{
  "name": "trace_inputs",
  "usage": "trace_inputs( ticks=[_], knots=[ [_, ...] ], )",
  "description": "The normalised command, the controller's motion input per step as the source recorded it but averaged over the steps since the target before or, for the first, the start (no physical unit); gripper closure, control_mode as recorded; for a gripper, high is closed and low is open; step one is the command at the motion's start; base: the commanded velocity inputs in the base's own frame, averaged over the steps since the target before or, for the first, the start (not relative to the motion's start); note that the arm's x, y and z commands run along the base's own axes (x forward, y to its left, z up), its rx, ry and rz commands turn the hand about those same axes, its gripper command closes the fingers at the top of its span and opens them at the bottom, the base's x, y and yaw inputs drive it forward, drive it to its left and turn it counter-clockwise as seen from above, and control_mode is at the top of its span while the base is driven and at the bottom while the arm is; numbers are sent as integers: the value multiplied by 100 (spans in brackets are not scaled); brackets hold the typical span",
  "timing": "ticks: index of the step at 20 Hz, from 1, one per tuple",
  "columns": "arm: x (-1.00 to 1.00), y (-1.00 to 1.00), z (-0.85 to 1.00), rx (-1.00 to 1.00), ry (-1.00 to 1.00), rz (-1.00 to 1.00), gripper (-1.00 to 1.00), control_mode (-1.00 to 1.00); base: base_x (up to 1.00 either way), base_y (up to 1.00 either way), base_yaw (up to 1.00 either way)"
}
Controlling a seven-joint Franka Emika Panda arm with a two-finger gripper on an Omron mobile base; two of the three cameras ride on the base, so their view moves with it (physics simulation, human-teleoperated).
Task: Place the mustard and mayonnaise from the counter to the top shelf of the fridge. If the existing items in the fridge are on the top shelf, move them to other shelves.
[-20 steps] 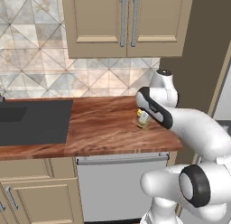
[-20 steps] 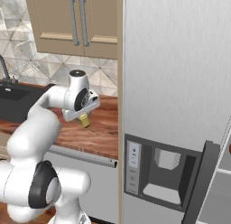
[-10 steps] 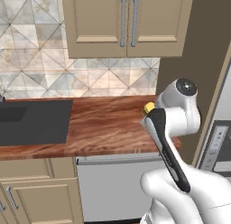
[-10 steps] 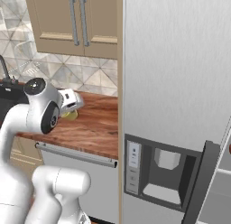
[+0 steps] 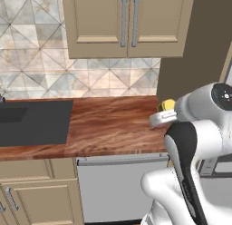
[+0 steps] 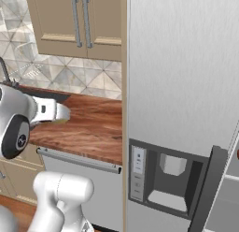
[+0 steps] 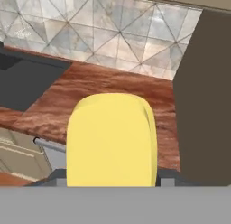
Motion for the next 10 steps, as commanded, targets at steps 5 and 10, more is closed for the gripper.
trace_inputs(
  ticks=[5, 10],
  knots=[
    [-72, 0, 62, 36, 21, -23, 100, -100, 0, 0, 0],
    [-28, -1, 32, 13, 24, -12, 100, -100, 0, 0, 0]
  ],
)
